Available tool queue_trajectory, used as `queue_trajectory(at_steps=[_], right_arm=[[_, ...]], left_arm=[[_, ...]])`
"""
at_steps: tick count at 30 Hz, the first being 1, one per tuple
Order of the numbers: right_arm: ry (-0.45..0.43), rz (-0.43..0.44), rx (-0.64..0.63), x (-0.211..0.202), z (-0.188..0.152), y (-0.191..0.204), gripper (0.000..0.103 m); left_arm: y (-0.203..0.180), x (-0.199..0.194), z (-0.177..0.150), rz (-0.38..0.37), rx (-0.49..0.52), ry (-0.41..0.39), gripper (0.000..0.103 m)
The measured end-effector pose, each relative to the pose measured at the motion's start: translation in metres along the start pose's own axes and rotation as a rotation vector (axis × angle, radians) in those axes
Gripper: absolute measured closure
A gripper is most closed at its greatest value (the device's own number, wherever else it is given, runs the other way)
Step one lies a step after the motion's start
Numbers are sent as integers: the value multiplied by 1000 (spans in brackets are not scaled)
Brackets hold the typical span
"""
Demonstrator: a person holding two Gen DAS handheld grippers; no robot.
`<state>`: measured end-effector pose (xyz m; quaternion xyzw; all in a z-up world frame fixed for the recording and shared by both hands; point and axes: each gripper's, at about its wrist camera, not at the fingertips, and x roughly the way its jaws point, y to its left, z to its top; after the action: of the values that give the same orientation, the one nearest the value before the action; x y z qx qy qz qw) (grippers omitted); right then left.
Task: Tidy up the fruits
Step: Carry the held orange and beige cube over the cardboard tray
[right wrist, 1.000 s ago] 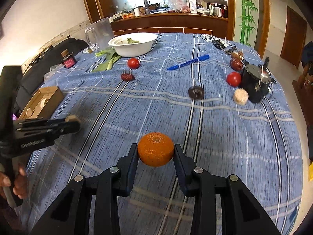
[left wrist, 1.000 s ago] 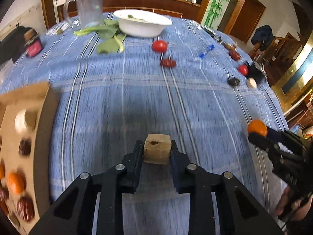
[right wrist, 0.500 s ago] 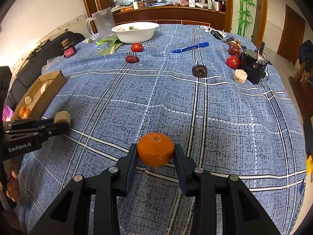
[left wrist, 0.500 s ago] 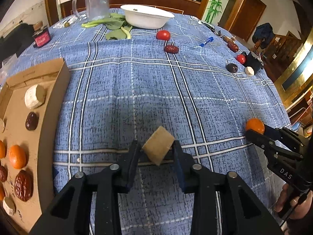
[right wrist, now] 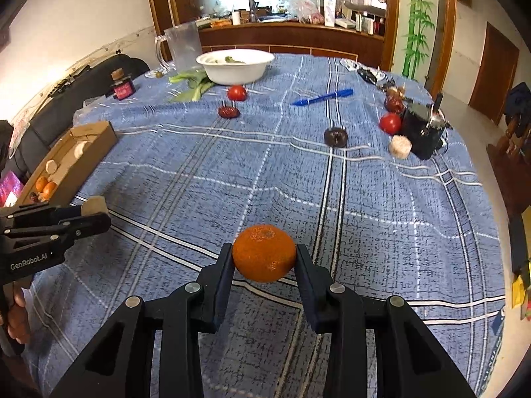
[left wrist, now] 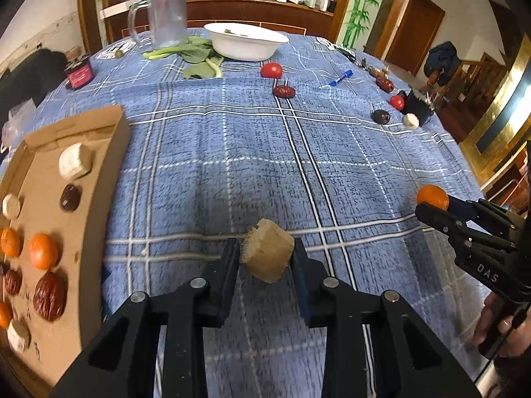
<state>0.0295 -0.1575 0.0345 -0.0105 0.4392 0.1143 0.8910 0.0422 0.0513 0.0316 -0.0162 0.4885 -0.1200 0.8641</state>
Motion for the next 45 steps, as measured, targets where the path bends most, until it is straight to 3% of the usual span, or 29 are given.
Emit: queue_trajectory(at_steps=[12,26,38,45], right_arm=[[-13,44,-23,-21,4,34,64],[-9,164,-162,-7,31,131,64],[-1,267,-290,15,62,218,63],[19,306,-346,36,79,257,63]], left_arm=[[25,-56,-17,15,-67,-74,73],[113,-102,-37,115,-225,-134,73],[187,-130,-69,211,-330,-137,73],[197,-130,-86,205,-356,-107,73]])
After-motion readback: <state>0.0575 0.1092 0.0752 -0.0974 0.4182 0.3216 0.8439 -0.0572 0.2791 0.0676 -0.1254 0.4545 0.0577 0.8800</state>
